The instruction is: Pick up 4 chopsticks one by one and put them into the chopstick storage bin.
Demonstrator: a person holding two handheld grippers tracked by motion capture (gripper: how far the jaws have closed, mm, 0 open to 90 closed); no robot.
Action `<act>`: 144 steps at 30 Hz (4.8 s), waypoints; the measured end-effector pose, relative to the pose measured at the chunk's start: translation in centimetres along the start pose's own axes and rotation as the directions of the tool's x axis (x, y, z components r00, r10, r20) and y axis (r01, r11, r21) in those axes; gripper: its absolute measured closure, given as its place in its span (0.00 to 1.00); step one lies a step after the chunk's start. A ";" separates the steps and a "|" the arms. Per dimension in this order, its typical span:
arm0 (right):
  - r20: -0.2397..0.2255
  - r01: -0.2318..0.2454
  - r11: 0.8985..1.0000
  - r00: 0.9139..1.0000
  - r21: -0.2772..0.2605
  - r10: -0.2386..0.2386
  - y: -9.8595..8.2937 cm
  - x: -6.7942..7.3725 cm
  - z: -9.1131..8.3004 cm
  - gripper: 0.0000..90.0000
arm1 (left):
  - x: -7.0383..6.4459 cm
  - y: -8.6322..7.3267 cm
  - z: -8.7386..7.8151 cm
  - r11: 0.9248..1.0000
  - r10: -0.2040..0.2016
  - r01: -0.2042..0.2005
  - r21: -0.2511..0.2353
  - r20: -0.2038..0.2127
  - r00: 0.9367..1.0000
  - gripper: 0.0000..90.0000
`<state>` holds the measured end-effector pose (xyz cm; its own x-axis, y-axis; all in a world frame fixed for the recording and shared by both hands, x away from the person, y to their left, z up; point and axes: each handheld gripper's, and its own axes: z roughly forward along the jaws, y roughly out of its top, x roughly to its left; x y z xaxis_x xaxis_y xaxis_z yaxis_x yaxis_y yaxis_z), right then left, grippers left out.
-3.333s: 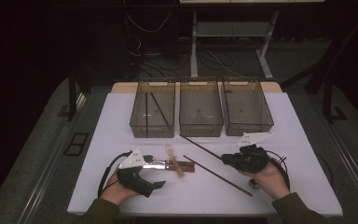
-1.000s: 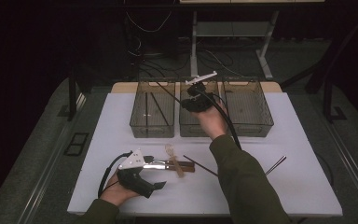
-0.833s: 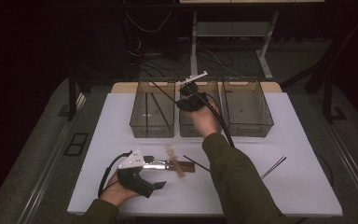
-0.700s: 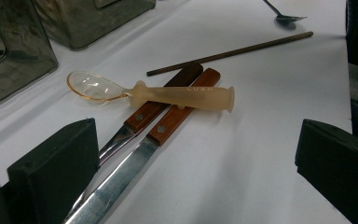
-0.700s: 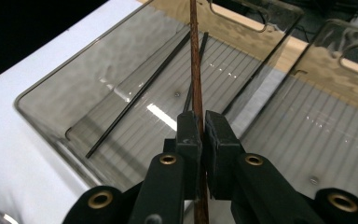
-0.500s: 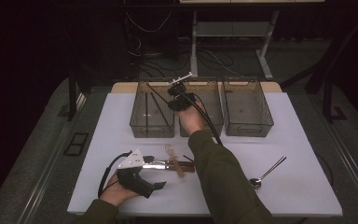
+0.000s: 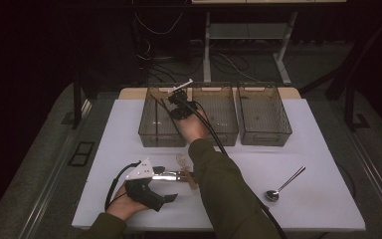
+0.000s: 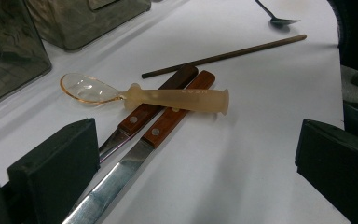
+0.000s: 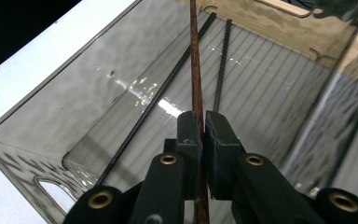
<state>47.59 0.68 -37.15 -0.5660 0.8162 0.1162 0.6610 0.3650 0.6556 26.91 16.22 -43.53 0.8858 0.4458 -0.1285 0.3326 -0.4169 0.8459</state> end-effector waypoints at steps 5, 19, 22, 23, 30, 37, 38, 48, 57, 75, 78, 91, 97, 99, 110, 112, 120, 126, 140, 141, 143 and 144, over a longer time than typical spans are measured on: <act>-0.009 0.007 1.000 1.000 0.004 -0.007 -0.1 0.3 0.5 0.93 | 0.0 0.0 0.0 1.000 0.002 -0.002 0.001 0.002 1.000 0.00; -0.091 0.062 0.997 0.994 -0.044 -0.066 -0.2 -1.0 -2.4 0.51 | 0.1 0.0 -0.2 1.000 0.007 -0.007 0.000 -0.002 1.000 0.00; -0.110 0.088 0.993 0.989 -0.075 -0.095 -0.6 -1.2 -3.8 0.46 | 0.1 -0.1 -0.2 1.000 0.008 -0.008 -0.004 -0.006 1.000 0.00; -0.115 0.094 0.992 0.988 -0.083 -0.103 -0.7 -1.3 -4.4 0.46 | 0.1 0.0 -0.2 1.000 0.004 -0.004 -0.004 -0.006 1.000 0.00; -0.155 0.140 0.981 0.975 -0.138 -0.161 -2.3 -2.1 -7.4 0.41 | 0.1 -0.1 -0.2 1.000 0.002 -0.002 0.005 -0.015 1.000 0.00; -0.190 0.161 0.975 0.963 -0.153 -0.189 -4.5 -3.5 -9.5 0.36 | 0.1 -0.2 -0.2 1.000 0.002 -0.002 0.003 -0.017 1.000 0.00; -0.196 0.158 0.976 0.963 -0.150 -0.186 -4.8 -3.7 -9.8 0.35 | 0.2 -0.2 -0.2 1.000 0.007 -0.006 0.003 -0.018 1.000 0.00; -0.220 0.175 0.970 0.953 -0.171 -0.211 -8.3 -5.2 -12.2 0.33 | 0.2 -0.2 -0.2 1.000 0.001 -0.001 0.011 -0.024 1.000 0.00; -0.241 0.185 0.968 0.945 -0.172 -0.223 -12.1 -6.8 -13.8 0.33 | 0.2 -0.3 -0.1 1.000 0.024 -0.023 0.019 -0.033 0.999 0.00; -0.249 0.153 0.973 0.949 -0.171 -0.193 -20.1 -10.0 -16.7 0.35 | 0.1 -0.3 -0.2 1.000 0.021 -0.020 0.022 -0.053 0.998 0.00; -0.255 0.172 0.972 0.944 -0.160 -0.209 -21.4 -9.8 -17.2 0.36 | 0.0 -0.3 -0.1 0.999 0.020 -0.018 0.028 -0.055 0.998 0.00; -0.282 0.231 0.972 0.930 -0.050 -0.236 -25.1 -9.1 -17.9 0.48 | 0.0 -0.3 -0.1 0.999 0.023 -0.021 0.032 -0.056 0.998 0.00; -0.286 0.293 0.956 0.917 0.011 -0.278 -25.7 -8.3 -17.7 0.69 | 0.0 -0.3 -0.1 0.999 0.026 -0.024 0.034 -0.054 0.998 0.00; -0.277 0.310 0.950 0.917 0.040 -0.288 -25.8 -8.0 -17.5 0.73 | -0.1 -0.3 -0.1 0.999 0.026 -0.025 0.034 -0.053 0.998 0.00; -0.282 0.330 0.936 0.916 0.122 -0.286 -26.0 -7.7 -15.8 0.85 | 0.0 -0.3 0.0 0.999 0.025 -0.023 0.035 -0.052 0.998 0.00; -0.279 0.339 0.930 0.915 0.139 -0.292 -26.0 -7.5 -15.5 0.87 | 0.0 -0.3 0.0 0.999 0.025 -0.023 0.035 -0.052 0.998 0.00; -0.246 0.361 0.923 0.915 0.136 -0.321 -26.2 -7.0 -15.5 0.92 | -0.1 -0.3 0.1 0.999 0.026 -0.024 0.040 -0.050 0.998 0.00; -0.236 0.348 0.925 0.922 0.150 -0.309 -26.1 -6.9 -15.5 0.94 | 0.0 -0.3 0.1 0.999 0.026 -0.024 0.037 -0.054 0.998 0.00; -0.214 0.293 0.946 0.942 0.139 -0.260 -25.7 -7.3 -15.8 0.95 | 0.0 -0.3 0.0 0.999 0.029 -0.028 0.035 -0.053 0.998 0.00; -0.216 0.288 0.949 0.942 0.132 -0.255 -25.6 -7.4 -15.9 0.95 | 0.0 -0.3 0.1 0.999 0.028 -0.026 0.034 -0.053 0.998 0.00; -0.217 0.280 0.952 0.944 0.120 -0.250 -25.5 -7.5 -16.1 0.95 | -0.1 -0.3 0.1 0.999 0.028 -0.026 0.034 -0.053 0.998 0.00; -0.218 0.274 0.954 0.945 0.119 -0.244 -25.4 -7.5 -16.2 0.95 | -0.1 -0.3 0.0 0.999 0.028 -0.027 0.034 -0.052 0.998 0.00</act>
<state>27.04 -22.00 -42.62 -0.8038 0.5842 0.1128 0.5344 0.6255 0.5685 26.78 16.27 -43.79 0.8768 0.4747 -0.0772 0.3197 -0.4553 0.8310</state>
